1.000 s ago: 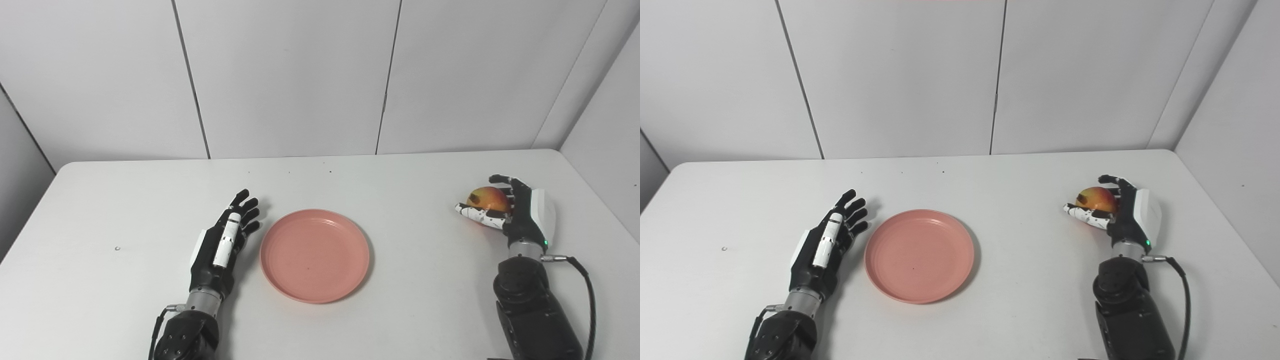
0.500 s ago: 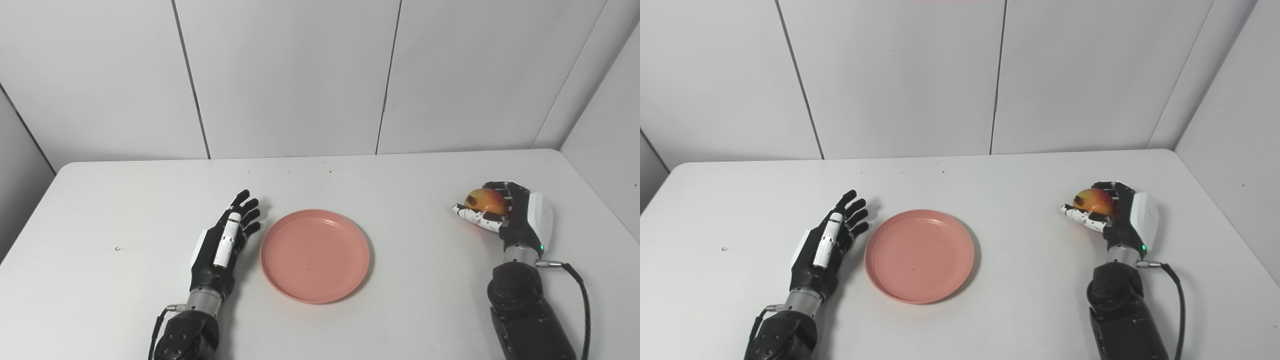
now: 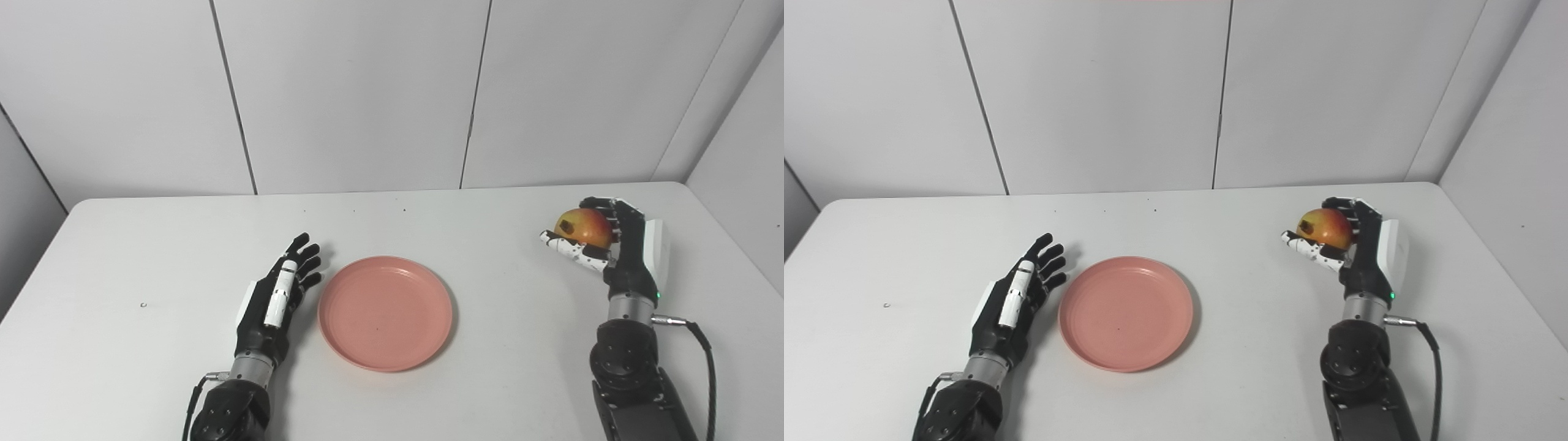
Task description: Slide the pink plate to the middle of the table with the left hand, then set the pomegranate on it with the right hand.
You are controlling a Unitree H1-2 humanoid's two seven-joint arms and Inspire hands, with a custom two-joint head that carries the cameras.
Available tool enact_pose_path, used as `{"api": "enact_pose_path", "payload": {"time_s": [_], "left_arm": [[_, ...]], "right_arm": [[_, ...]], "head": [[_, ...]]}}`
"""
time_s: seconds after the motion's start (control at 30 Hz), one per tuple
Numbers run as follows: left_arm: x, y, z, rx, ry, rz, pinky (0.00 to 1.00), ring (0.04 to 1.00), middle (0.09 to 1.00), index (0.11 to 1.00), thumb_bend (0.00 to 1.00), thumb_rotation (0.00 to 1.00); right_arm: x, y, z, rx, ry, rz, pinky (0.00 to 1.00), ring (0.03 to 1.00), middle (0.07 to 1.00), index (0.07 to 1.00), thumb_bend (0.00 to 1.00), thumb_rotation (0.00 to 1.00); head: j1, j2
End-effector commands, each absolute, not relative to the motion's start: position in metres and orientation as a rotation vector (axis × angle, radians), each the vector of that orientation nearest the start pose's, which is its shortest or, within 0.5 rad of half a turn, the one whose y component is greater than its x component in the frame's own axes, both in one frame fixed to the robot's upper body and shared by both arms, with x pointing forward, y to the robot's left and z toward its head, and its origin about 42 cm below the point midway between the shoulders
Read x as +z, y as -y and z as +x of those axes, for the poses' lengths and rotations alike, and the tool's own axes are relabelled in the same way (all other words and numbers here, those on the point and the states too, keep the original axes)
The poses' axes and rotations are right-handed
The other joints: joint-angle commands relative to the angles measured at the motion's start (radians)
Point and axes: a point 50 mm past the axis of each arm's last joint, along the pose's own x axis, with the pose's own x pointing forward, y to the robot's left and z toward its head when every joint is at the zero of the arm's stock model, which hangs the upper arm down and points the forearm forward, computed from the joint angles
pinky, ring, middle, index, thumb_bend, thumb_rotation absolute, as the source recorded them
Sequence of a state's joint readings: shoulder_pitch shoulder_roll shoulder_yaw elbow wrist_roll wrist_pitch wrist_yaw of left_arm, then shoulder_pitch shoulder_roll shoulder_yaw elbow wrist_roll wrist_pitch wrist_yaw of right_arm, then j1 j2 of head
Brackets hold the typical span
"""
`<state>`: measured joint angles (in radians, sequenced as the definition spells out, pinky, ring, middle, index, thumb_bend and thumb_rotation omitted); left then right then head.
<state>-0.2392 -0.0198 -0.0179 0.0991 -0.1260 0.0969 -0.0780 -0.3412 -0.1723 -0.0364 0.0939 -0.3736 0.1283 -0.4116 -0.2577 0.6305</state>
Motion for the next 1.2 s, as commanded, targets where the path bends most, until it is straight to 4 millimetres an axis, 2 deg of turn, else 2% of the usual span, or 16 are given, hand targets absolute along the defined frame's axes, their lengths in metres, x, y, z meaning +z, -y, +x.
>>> {"api": "enact_pose_path", "payload": {"time_s": [0.0,0.27,0.43,0.5,0.6,0.93,1.17], "left_arm": [[0.145,-0.168,0.361,-0.178,0.071,-0.122,0.86,0.891,0.884,0.873,0.30,0.91],[0.146,-0.166,0.361,-0.176,0.072,-0.133,0.86,0.889,0.884,0.870,0.29,0.89],[0.146,-0.166,0.362,-0.180,0.072,-0.118,0.86,0.890,0.886,0.871,0.28,0.93],[0.146,-0.165,0.362,-0.179,0.071,-0.118,0.86,0.889,0.885,0.870,0.28,0.94],[0.146,-0.165,0.362,-0.178,0.074,-0.117,0.87,0.890,0.886,0.872,0.28,0.94],[0.148,-0.161,0.360,-0.169,0.077,-0.102,0.85,0.882,0.877,0.865,0.29,0.89],[0.150,-0.156,0.359,-0.182,0.082,-0.081,0.86,0.886,0.885,0.873,0.28,0.99]], "right_arm": [[0.212,0.258,0.386,-0.416,0.349,-0.485,0.37,0.401,0.493,0.539,0.51,0.00],[0.211,0.218,0.379,-0.294,0.388,-0.451,0.38,0.407,0.499,0.533,0.51,0.00],[0.206,0.197,0.375,-0.220,0.400,-0.466,0.39,0.416,0.496,0.531,0.51,0.00],[0.205,0.188,0.373,-0.192,0.397,-0.478,0.34,0.390,0.491,0.545,0.51,0.00],[0.204,0.175,0.372,-0.137,0.410,-0.469,0.36,0.399,0.487,0.543,0.51,0.00],[0.202,0.144,0.369,-0.015,0.439,-0.423,0.39,0.416,0.490,0.531,0.51,0.00],[0.202,0.132,0.363,0.020,0.444,-0.417,0.38,0.412,0.486,0.538,0.51,0.00]], "head": [[0.002,-0.001],[0.006,0.001],[0.011,0.001],[0.015,0.002],[0.018,0.003],[0.068,0.013],[0.106,0.017]]}}
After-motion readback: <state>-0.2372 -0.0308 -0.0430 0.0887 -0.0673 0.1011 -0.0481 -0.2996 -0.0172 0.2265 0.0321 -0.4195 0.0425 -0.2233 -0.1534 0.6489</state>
